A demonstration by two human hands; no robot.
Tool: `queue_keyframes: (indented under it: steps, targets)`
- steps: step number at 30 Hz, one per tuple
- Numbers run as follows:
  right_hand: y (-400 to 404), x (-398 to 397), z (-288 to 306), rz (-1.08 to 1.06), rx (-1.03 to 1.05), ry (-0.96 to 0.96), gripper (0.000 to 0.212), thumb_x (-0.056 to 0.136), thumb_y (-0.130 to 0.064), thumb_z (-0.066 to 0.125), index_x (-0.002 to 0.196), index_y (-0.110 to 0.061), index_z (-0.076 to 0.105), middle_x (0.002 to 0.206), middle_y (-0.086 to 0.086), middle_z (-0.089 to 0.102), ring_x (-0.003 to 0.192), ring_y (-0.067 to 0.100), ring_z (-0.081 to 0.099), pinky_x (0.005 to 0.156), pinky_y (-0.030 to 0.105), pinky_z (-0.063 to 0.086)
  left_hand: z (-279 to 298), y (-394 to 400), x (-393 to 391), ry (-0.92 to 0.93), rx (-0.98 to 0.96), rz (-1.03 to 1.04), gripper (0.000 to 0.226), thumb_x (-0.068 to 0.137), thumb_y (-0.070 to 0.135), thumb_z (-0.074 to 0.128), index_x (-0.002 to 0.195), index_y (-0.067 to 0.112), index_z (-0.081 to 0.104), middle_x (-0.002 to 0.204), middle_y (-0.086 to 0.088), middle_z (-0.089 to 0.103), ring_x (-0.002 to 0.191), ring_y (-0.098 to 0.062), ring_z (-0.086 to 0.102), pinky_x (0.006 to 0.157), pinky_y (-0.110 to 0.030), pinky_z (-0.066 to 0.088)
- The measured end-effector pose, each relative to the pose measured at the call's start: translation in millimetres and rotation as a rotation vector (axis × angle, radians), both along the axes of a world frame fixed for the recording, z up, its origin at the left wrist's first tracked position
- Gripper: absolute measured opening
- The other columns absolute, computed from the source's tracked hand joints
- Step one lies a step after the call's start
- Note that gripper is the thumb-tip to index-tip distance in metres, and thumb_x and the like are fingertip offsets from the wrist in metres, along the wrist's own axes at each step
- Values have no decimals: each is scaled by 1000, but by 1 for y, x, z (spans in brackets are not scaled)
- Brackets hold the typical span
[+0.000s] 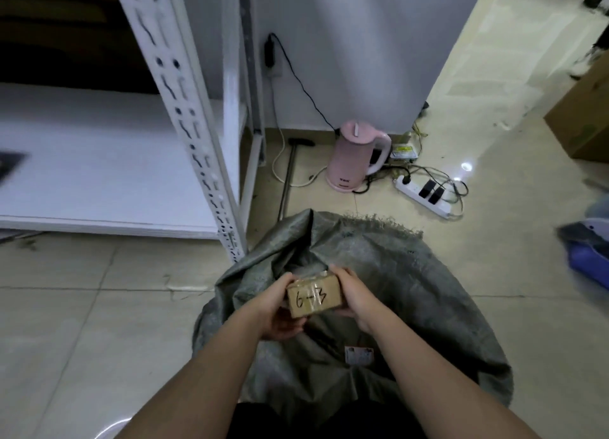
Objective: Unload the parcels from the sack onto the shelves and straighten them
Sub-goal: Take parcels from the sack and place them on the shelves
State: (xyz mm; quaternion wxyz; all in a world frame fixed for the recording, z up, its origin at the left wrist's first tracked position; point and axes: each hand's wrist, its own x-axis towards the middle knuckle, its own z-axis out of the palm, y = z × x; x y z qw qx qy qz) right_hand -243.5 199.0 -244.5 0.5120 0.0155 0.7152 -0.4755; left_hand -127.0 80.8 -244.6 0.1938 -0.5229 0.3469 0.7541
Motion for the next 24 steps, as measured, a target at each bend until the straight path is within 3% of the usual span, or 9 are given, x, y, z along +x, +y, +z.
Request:
queue_keyframes:
  steps: [4,7,10,15,20,24]
  targets:
    - [-26,30,82,12,87,-171,47,87,-55,57,120,-23,56,110,9,66,92,23,65,61,29,55,84,-15,32,-39,-106,123,43,81,57,57,70,16,62,68,-7,62,65,-20,54,57,-24,40]
    - [-47,62,139,94,158,-286,41,82,-56,61,102,-20,68,87,4,70,75,18,62,56,22,46,151,-26,65,-61,-232,229,39,84,52,60,92,14,64,81,-13,69,69,-23,62,54,-22,44]
    - [-69,96,198,185,203,-362,33,81,-49,64,93,-18,67,77,3,66,68,16,58,53,20,42,221,-40,109,-87,-309,362,32,88,41,62,87,8,61,61,-6,68,49,-15,63,41,-15,43]
    - [-108,159,280,264,252,-402,31,81,-44,67,86,-13,68,72,7,66,68,18,57,51,20,42,315,-63,184,-161,-242,463,42,85,50,61,100,11,60,92,-12,65,77,-21,59,66,-26,48]
    - [-166,227,333,277,263,-359,36,82,-44,67,95,-10,67,75,8,61,62,17,53,44,18,40,374,-111,262,-144,-172,524,33,84,43,64,94,11,61,88,-13,64,76,-25,60,62,-28,50]
    - [-217,298,352,253,261,-344,34,83,-43,67,98,-12,66,73,8,59,55,16,51,39,15,37,392,-163,331,-119,-182,536,34,86,34,66,101,5,60,93,-19,61,73,-28,58,58,-28,48]
